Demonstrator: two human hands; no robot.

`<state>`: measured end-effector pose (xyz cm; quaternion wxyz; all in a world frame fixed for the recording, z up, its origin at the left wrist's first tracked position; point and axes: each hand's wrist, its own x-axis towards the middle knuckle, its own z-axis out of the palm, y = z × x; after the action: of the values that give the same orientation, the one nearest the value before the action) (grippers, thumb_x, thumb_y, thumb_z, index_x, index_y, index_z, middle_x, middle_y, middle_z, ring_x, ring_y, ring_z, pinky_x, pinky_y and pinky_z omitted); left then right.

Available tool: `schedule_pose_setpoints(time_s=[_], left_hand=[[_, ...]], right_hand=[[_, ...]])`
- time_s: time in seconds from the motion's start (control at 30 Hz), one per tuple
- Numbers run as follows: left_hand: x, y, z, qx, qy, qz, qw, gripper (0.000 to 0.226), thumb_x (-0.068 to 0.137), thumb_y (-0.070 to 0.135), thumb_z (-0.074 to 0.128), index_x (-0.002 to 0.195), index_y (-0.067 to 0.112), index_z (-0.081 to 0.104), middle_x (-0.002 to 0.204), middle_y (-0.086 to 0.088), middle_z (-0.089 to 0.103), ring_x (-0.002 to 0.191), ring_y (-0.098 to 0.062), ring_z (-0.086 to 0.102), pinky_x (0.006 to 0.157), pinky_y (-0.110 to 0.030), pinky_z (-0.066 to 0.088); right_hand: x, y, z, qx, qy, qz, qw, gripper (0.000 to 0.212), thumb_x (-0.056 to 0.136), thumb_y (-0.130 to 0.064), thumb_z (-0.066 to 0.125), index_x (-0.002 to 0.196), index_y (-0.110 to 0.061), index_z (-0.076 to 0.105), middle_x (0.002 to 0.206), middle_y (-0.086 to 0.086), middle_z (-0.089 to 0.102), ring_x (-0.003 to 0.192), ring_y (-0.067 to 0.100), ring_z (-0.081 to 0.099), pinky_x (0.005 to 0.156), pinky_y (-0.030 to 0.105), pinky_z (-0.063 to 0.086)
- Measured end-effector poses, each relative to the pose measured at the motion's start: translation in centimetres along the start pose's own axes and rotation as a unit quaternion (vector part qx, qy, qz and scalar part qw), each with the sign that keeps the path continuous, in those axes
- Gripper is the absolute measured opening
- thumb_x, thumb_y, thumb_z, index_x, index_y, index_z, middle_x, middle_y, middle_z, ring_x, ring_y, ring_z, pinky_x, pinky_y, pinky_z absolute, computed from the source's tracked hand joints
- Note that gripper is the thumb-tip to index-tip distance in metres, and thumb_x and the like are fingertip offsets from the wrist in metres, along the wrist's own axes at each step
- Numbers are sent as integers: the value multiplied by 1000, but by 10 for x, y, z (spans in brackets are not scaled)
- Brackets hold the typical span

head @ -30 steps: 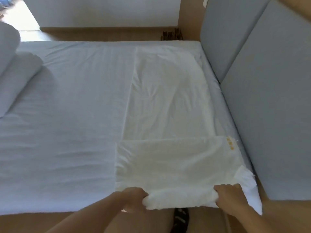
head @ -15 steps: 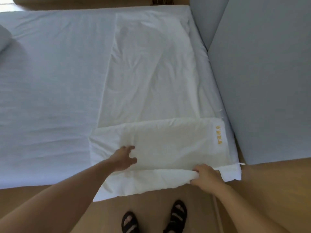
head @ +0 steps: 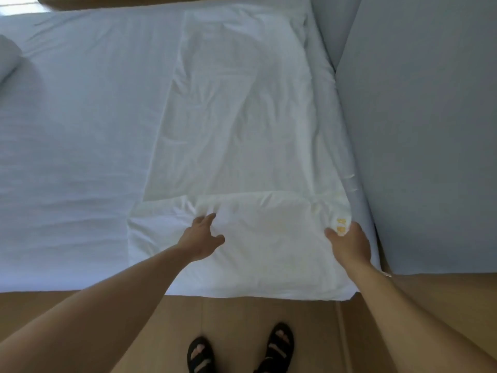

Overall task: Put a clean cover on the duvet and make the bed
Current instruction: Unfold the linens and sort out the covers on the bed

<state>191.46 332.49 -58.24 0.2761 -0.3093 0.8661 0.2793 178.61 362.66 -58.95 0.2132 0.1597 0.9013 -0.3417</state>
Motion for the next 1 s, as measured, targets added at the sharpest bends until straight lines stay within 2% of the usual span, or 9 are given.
schedule_pose_setpoints(time_s=[0.13,0.23,0.33,0.43,0.53,0.67,0.8,0.9,1.0], left_hand=[[-16,53,-11,-57,24,70,996,67,98,46,53,155,21,28,158,-7,28,134,-27,47,112,-36,36],[-26,103,-20,-123,4,122,985,52,99,48,50,142,19,50,145,-3,50,126,-21,54,108,-35,41],[-29,141,-27,-262,-68,79,959,44,97,50,55,114,11,68,115,-5,69,104,-22,66,78,-33,52],[-27,152,-25,-291,-75,50,952,36,91,39,67,93,3,68,97,-10,73,78,-20,69,60,-32,50],[-29,151,-15,-308,-54,36,949,25,94,17,60,93,-8,65,87,-15,72,70,-22,69,64,-37,58],[-30,144,-11,-471,-100,-10,876,24,98,8,48,100,-9,65,87,-16,69,70,-27,68,76,-41,58],[-34,134,-13,-567,-134,-46,811,22,100,8,44,101,-3,64,84,-17,67,69,-28,67,72,-40,59],[-37,124,-15,-582,-114,-56,803,23,99,5,42,104,-3,63,92,-19,65,78,-31,66,73,-41,59],[-40,116,-18,-547,-87,-81,829,21,95,1,40,96,0,60,88,-15,60,79,-32,64,74,-44,60]], right_hand=[[-46,-14,6,-42,-44,-149,987,65,91,-25,65,149,-31,37,122,3,66,106,35,64,87,39,51],[-73,-29,16,-15,-105,-230,967,49,97,-29,59,145,-30,46,127,-4,66,111,21,63,91,28,49],[-86,-32,23,16,-107,-275,955,47,99,-33,56,145,-29,48,134,-10,62,119,12,59,101,27,47],[-85,-29,24,-3,-100,-280,955,46,100,-38,52,145,-30,48,129,-10,65,113,9,62,97,25,50],[-86,-32,19,-5,-127,-285,950,42,102,-40,47,141,-29,52,122,-13,66,109,6,62,93,19,47],[-81,-36,12,61,-137,-210,966,27,103,-40,44,122,-28,59,87,-16,65,80,4,62,70,19,47],[-71,-38,12,98,-113,-148,978,21,98,-37,57,82,-24,57,74,-9,62,69,5,58,62,23,40],[-66,-38,8,120,-71,-133,981,25,98,-28,58,74,-22,54,71,-6,60,67,9,55,60,25,38],[-64,-39,3,122,-32,-106,986,20,100,-27,53,83,-16,54,75,-3,59,72,19,58,61,28,44]])
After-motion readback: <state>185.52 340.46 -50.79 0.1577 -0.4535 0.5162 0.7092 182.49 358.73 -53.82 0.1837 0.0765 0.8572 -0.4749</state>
